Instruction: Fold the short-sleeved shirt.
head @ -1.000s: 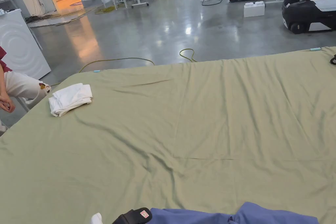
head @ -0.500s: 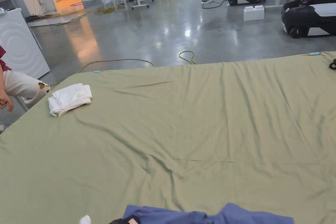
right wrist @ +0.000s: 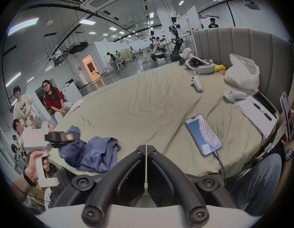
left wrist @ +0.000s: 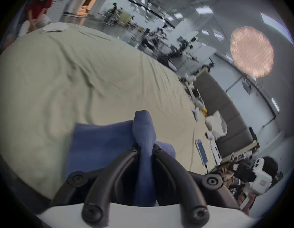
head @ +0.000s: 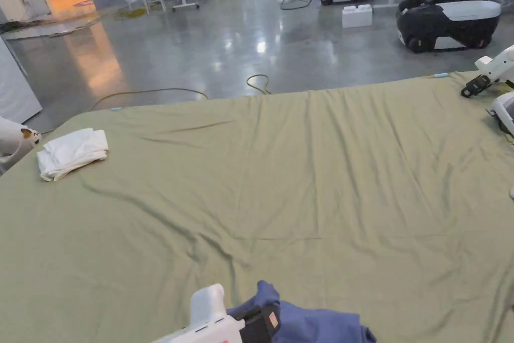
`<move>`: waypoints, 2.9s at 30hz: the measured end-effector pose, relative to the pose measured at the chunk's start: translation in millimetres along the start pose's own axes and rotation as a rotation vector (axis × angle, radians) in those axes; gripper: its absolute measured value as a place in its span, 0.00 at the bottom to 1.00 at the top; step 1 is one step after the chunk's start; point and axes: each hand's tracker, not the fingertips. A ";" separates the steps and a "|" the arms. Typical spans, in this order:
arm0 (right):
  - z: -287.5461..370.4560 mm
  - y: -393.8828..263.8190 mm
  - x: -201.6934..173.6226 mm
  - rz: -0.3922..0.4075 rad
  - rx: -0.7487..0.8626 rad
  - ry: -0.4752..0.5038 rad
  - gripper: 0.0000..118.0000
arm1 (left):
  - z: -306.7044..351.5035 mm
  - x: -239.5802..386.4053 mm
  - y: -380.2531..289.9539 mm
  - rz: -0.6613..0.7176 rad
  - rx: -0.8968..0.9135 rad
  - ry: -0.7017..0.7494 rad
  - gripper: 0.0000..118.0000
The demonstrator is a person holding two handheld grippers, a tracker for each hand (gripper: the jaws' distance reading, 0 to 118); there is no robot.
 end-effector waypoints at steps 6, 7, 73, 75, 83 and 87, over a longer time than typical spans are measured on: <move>11.0 -10.3 16.2 -0.026 -0.003 -0.052 0.02 | -59.2 34.2 -21.5 -0.068 -0.125 -0.064 0.51; 10.6 -12.2 19.4 -0.027 -0.008 -0.068 0.02 | -62.6 40.7 -22.3 -0.109 -0.145 -0.044 0.56; -146.0 -10.8 -68.4 0.045 -0.387 0.188 0.01 | 159.6 -272.4 93.7 0.298 0.100 0.317 0.21; -144.5 -13.8 -66.0 0.043 -0.392 0.178 0.01 | 175.2 -290.3 116.2 0.286 0.124 0.422 0.21; -125.5 -2.0 -76.6 0.014 -0.344 0.186 0.01 | 185.9 -315.3 142.6 0.281 0.136 0.678 0.61; -106.3 16.8 -67.1 0.091 -0.254 0.207 0.01 | 239.6 -287.8 152.7 0.077 0.226 0.836 0.61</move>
